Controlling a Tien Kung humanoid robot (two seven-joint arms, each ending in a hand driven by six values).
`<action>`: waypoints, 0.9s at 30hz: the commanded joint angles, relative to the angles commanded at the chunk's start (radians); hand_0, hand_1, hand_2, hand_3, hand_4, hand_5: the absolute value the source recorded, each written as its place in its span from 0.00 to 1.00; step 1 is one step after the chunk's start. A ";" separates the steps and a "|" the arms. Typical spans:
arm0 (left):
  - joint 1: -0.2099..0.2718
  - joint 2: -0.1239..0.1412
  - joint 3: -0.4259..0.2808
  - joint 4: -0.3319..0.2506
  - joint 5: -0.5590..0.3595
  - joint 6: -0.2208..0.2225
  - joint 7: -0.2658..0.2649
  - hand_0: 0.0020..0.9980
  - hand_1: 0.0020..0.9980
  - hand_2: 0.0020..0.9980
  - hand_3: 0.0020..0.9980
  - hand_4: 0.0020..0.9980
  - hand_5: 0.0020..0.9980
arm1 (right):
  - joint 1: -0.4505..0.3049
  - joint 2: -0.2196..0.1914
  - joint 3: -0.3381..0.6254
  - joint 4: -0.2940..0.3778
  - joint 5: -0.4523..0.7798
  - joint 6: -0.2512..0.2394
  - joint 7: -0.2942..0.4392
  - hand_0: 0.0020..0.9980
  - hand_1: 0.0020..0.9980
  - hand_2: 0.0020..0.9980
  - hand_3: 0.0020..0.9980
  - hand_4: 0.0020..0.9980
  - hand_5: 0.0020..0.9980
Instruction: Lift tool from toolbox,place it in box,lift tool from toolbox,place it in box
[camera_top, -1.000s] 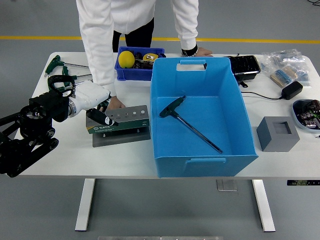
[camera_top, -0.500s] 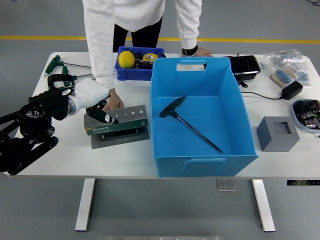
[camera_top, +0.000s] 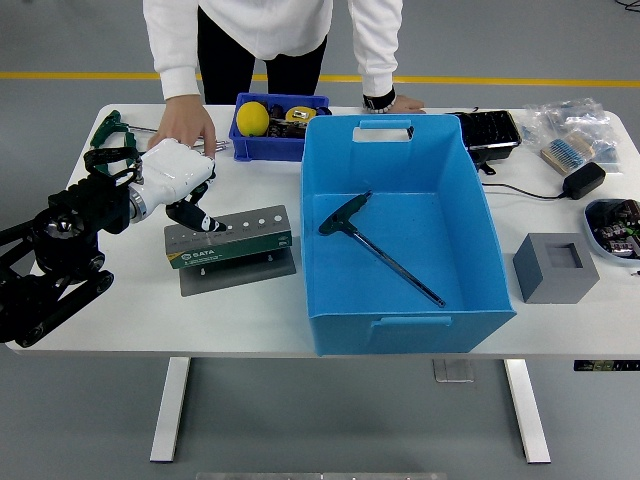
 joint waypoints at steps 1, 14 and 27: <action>0.000 0.000 -0.001 0.001 0.001 0.009 -0.001 0.23 0.04 0.10 0.05 0.94 0.49 | 0.000 0.000 0.000 0.000 0.000 0.000 0.000 0.67 0.63 0.71 0.58 0.83 0.76; 0.002 -0.003 -0.029 -0.001 -0.020 0.064 0.010 0.11 0.00 0.06 0.04 0.87 0.56 | 0.000 0.000 -0.001 0.000 0.001 0.000 0.001 0.67 0.63 0.71 0.58 0.83 0.76; 0.007 0.005 -0.081 -0.054 -0.052 0.056 0.011 0.06 0.00 0.01 0.02 0.85 0.64 | -0.002 0.000 0.003 0.001 -0.004 0.000 -0.001 0.67 0.63 0.71 0.58 0.83 0.76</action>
